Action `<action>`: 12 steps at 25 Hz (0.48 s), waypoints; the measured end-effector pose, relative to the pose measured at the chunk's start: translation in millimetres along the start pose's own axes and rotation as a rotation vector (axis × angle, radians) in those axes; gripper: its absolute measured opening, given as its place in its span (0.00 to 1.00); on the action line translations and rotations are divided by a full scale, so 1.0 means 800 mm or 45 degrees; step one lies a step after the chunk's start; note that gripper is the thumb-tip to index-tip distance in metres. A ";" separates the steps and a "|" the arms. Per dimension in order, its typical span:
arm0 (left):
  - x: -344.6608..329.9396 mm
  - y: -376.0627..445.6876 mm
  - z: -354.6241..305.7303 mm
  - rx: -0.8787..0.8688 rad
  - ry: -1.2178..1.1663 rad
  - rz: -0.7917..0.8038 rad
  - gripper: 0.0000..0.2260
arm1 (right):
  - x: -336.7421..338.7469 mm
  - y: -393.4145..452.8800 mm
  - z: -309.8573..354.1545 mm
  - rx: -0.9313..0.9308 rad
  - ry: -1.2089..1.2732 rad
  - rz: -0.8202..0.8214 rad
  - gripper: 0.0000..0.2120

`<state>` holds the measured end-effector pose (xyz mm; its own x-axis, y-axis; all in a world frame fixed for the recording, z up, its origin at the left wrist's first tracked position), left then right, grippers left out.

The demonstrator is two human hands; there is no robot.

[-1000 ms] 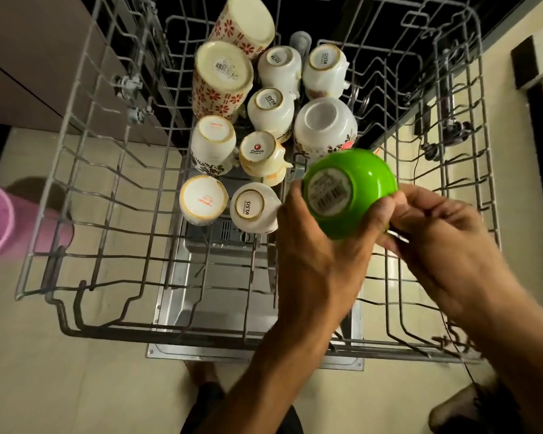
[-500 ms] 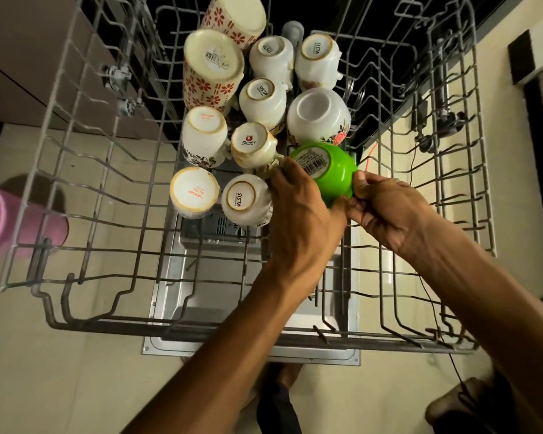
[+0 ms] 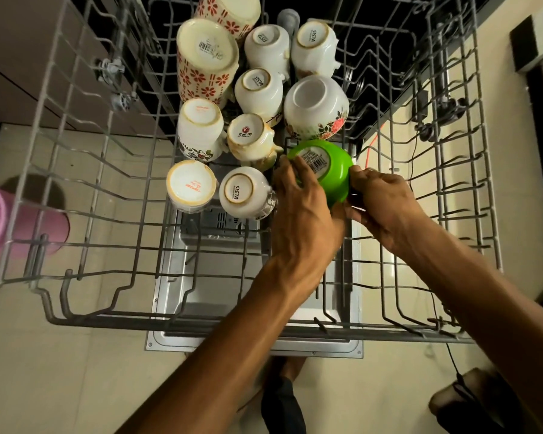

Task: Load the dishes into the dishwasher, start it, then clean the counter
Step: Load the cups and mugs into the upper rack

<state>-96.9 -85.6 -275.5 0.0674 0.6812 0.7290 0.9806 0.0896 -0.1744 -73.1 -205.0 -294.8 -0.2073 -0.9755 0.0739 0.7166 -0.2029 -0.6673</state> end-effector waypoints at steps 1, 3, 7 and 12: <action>0.003 -0.005 -0.002 -0.026 -0.011 0.005 0.41 | 0.000 -0.002 -0.001 0.010 -0.018 0.018 0.11; 0.014 -0.024 -0.004 -0.094 -0.037 0.018 0.40 | 0.002 -0.009 -0.003 0.006 -0.059 0.035 0.15; 0.051 -0.101 0.028 -0.220 -0.092 0.124 0.31 | 0.030 -0.072 0.004 0.426 -0.531 -0.043 0.18; 0.091 -0.180 0.116 -0.400 0.177 0.133 0.22 | 0.020 -0.192 -0.075 0.954 -1.217 0.208 0.21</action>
<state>-250.5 18.6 -258.9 0.1736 0.5673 0.8050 0.9743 -0.2180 -0.0566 -226.4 -184.3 -235.0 0.2671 -0.6003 0.7539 0.9597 0.2364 -0.1518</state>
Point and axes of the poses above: each hand's wrist, its own y-axis towards the middle knuckle, its own x-axis out of the back of the hand, z = x × y, the point moved 6 cm from there along y, towards the middle knuckle, and after that the axes turned 2 degrees about -z, right-handed, at the moved point
